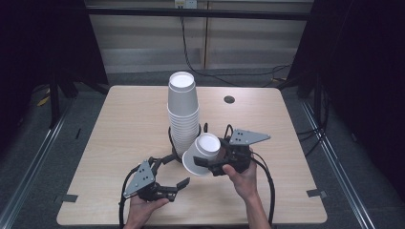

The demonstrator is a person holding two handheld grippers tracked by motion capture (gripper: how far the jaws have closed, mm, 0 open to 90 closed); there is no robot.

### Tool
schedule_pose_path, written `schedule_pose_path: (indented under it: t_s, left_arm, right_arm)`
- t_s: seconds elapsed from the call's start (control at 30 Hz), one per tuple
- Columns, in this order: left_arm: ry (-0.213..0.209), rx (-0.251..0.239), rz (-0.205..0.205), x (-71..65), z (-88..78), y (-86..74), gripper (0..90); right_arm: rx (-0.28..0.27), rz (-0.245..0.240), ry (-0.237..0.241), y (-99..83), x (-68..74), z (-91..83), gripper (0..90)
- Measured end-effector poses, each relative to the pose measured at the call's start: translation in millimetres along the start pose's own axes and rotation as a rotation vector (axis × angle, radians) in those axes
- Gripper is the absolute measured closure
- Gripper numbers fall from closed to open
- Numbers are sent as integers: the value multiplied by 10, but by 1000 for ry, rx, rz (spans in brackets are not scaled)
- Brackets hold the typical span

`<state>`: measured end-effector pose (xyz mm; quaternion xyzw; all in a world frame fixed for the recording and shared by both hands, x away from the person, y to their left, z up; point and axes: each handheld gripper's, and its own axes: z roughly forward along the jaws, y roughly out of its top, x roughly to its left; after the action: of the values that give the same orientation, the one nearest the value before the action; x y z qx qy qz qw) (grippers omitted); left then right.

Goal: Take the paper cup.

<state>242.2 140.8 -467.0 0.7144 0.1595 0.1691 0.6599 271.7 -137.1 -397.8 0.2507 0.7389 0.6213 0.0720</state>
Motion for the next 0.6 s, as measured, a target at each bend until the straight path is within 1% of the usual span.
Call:
schedule_pose_path:
  t_s: [0.17, 0.27, 0.33, 0.37, 0.43, 0.53, 0.6]
  left_arm:
    - [-9, 4, 0, -17, 9, -14, 154]
    - [-21, 5, 1, -19, 15, -18, 154]
    - [-34, 2, 1, -11, 25, -22, 154]
    - [-34, 3, -2, -12, 34, -26, 155]
    - [-46, 16, -2, -10, 47, -31, 152]
    - [-55, 23, -2, -14, 83, -43, 154]
    - [-55, 37, -3, -18, 115, -49, 148]
  right_arm:
    - [26, -8, 14, -107, 21, 102, 210]
    - [35, -4, 12, -129, 23, 125, 210]
    - [42, -2, 18, -147, 26, 146, 210]
    - [44, 0, 25, -157, 31, 155, 211]
    - [48, 8, 42, -192, 40, 178, 211]
    - [56, 15, 46, -231, 33, 194, 211]
    - [61, 18, 45, -258, 37, 212, 211]
